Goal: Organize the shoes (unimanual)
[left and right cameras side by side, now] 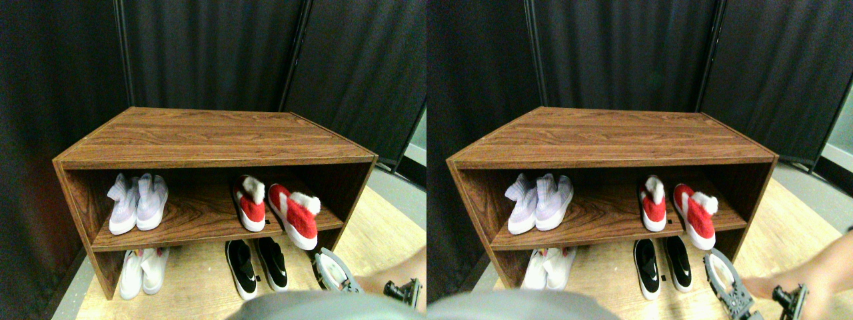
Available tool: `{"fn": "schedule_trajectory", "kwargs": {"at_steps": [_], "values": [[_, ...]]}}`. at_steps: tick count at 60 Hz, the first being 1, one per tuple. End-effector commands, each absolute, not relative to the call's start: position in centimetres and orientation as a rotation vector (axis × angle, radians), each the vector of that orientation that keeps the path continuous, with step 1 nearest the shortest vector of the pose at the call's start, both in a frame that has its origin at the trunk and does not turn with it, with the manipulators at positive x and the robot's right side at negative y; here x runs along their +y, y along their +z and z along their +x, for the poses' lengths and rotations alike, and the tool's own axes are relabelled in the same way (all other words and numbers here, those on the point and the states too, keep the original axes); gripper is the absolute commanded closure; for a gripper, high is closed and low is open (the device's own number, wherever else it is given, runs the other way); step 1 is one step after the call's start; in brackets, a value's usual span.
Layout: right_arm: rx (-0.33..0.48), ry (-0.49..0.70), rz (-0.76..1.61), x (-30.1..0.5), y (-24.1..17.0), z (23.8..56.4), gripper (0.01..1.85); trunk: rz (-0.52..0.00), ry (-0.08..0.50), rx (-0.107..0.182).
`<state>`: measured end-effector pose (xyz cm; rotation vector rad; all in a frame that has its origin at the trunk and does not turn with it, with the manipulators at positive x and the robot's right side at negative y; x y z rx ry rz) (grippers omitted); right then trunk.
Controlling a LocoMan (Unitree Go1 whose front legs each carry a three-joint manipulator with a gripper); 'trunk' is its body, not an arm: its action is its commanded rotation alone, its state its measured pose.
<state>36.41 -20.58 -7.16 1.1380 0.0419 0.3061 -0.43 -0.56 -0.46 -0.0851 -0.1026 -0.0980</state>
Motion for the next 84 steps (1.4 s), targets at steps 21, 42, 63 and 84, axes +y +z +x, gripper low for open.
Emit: {"fn": "schedule_trajectory", "kwargs": {"at_steps": [21, 42, 63, 84], "values": [[-0.032, 0.319, 1.124, -20.4, -6.0, 37.3, 0.28, -0.098, -0.103, -0.064], [-0.013, 0.252, 1.194, -21.1, -6.7, 39.1, 0.15, -0.086, -0.109, -0.056], [0.005, 0.138, 1.224, -21.9, -8.8, 43.5, 0.31, -0.09, -0.105, -0.041], [0.021, 0.081, 1.268, -23.3, -10.2, 46.9, 0.36, -0.089, -0.097, -0.044]]}}
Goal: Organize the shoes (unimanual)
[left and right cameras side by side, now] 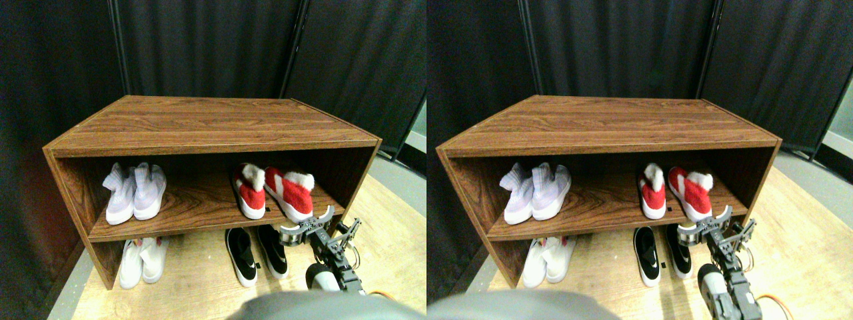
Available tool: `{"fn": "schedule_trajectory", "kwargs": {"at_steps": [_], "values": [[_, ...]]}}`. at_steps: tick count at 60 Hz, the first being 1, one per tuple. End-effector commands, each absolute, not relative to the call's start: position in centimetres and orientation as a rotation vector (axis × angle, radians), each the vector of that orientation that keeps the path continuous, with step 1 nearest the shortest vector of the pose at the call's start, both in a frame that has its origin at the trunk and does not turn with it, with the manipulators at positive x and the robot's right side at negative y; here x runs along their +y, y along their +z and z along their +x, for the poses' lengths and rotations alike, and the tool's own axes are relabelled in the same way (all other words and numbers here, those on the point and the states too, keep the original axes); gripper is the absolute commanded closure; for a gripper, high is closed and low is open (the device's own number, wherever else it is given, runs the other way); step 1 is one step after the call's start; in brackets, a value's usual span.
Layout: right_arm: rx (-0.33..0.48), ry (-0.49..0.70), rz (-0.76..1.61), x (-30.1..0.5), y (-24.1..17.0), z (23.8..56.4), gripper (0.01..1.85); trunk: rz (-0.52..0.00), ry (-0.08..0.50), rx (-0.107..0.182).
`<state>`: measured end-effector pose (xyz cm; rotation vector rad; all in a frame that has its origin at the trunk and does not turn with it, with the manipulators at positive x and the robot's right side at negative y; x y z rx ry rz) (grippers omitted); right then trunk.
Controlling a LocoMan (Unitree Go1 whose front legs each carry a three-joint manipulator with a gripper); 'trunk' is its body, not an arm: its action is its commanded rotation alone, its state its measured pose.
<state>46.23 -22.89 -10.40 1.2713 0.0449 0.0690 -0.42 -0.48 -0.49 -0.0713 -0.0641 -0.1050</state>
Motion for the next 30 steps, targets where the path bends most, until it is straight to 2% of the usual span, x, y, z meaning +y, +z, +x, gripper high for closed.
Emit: {"fn": "schedule_trajectory", "kwargs": {"at_steps": [1, 21, 30], "values": [[0.02, 0.079, 1.269, -23.4, -10.2, 47.0, 0.36, -0.089, -0.096, -0.043], [0.027, 0.041, 1.304, -24.2, -11.3, 48.8, 0.27, -0.094, -0.079, -0.043], [0.039, 0.072, 1.3, -24.3, -10.6, 47.7, 0.36, -0.095, -0.075, -0.042]]}}
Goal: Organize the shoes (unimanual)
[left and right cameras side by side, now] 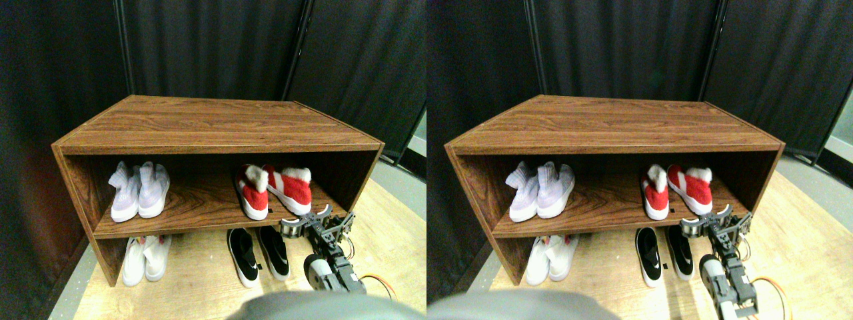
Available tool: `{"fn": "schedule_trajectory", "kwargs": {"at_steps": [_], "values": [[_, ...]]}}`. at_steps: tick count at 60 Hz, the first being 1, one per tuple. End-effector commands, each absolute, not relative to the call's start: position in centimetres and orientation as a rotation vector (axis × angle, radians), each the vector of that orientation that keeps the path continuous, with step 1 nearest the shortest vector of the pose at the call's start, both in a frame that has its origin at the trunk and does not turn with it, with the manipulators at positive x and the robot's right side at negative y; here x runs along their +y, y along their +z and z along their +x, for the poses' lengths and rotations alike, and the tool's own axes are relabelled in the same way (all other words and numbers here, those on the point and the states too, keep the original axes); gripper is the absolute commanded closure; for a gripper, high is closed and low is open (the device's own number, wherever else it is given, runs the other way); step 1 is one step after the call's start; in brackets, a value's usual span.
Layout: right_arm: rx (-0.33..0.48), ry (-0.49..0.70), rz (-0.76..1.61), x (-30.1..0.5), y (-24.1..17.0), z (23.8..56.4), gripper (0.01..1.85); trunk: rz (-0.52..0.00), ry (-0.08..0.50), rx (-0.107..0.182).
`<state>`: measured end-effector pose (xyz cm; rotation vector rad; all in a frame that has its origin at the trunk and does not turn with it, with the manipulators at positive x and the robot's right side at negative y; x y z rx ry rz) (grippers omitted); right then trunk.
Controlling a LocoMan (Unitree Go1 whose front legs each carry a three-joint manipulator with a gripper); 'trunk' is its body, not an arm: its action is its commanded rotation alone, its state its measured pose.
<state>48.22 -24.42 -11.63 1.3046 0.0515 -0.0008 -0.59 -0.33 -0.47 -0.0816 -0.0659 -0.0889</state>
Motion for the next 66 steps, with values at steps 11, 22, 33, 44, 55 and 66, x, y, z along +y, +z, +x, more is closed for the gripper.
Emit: {"fn": "schedule_trajectory", "kwargs": {"at_steps": [11, 22, 33, 44, 55, 66], "values": [[0.036, 0.192, 1.273, -24.7, -9.1, 44.7, 0.31, -0.094, -0.076, -0.035], [0.022, 0.228, 1.272, -25.3, -7.4, 42.0, 0.44, -0.089, -0.083, -0.032], [-0.091, 0.228, 1.101, -26.5, -5.8, 41.4, 1.8, -0.091, -0.084, -0.033], [-0.131, 0.22, 0.993, -28.1, -4.6, 42.7, 1.8, -0.095, -0.085, -0.032], [-0.122, 0.162, 1.031, -29.1, -4.9, 46.6, 1.8, -0.1, -0.082, -0.032], [-0.109, 0.064, 1.031, -29.6, -6.2, 50.1, 1.8, -0.107, -0.076, -0.033]]}}
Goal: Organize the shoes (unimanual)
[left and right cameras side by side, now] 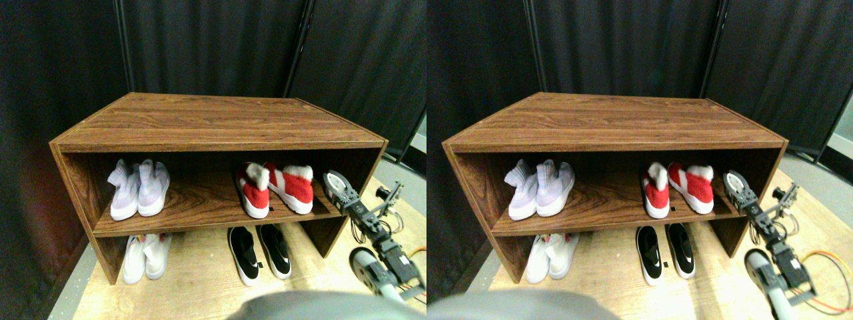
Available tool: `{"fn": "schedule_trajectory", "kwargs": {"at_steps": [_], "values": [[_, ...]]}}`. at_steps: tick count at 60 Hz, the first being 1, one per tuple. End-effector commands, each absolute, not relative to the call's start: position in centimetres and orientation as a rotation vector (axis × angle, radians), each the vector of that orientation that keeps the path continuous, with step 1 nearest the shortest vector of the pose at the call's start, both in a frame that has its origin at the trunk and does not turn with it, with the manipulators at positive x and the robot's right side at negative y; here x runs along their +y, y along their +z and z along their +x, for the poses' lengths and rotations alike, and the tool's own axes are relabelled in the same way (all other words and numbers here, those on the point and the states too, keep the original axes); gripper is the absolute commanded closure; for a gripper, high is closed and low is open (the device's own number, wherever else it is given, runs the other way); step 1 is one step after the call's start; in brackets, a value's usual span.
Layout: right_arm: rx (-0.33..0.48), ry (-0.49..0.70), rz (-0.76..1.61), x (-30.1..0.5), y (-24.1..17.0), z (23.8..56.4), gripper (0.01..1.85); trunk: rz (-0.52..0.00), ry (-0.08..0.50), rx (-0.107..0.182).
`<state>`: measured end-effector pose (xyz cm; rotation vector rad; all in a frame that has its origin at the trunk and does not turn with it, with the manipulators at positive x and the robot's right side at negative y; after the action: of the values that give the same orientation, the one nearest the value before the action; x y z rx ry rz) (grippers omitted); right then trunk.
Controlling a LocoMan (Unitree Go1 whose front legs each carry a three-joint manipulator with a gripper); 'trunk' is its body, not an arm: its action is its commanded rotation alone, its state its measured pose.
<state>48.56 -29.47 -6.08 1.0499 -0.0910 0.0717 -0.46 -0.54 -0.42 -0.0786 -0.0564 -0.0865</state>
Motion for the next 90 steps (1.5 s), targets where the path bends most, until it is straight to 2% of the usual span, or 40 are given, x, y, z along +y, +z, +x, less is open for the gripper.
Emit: {"fn": "schedule_trajectory", "kwargs": {"at_steps": [1, 20, 23, 27, 32, 38, 42, 51, 70, 90], "values": [[-0.098, 0.029, 1.048, -29.7, -6.4, 50.4, 1.8, -0.107, -0.075, -0.033], [-0.092, -0.076, 1.121, -30.7, -8.8, 53.7, 1.8, -0.117, -0.069, -0.035], [-0.094, -0.1, 1.152, -30.6, -9.1, 53.8, 1.8, -0.12, -0.066, -0.034], [-0.107, -0.107, 1.051, -30.3, -9.2, 53.6, 1.8, -0.122, -0.062, -0.031], [-0.089, -0.119, 1.112, -29.7, -9.4, 53.5, 1.8, -0.122, -0.06, -0.026], [-0.045, -0.056, 1.158, -28.5, -9.8, 53.2, 1.8, -0.126, -0.056, -0.02], [-0.039, -0.053, 1.151, -27.8, -9.9, 53.1, 1.8, -0.13, -0.051, -0.017], [0.031, 0.002, 1.172, -26.1, -10.1, 53.1, 1.8, -0.141, -0.04, -0.015], [0.064, 0.041, 1.149, -24.1, -9.8, 52.9, 1.8, -0.151, -0.032, -0.008], [0.079, 0.066, 1.16, -23.7, -10.1, 52.8, 1.8, -0.149, -0.035, -0.003]]}}
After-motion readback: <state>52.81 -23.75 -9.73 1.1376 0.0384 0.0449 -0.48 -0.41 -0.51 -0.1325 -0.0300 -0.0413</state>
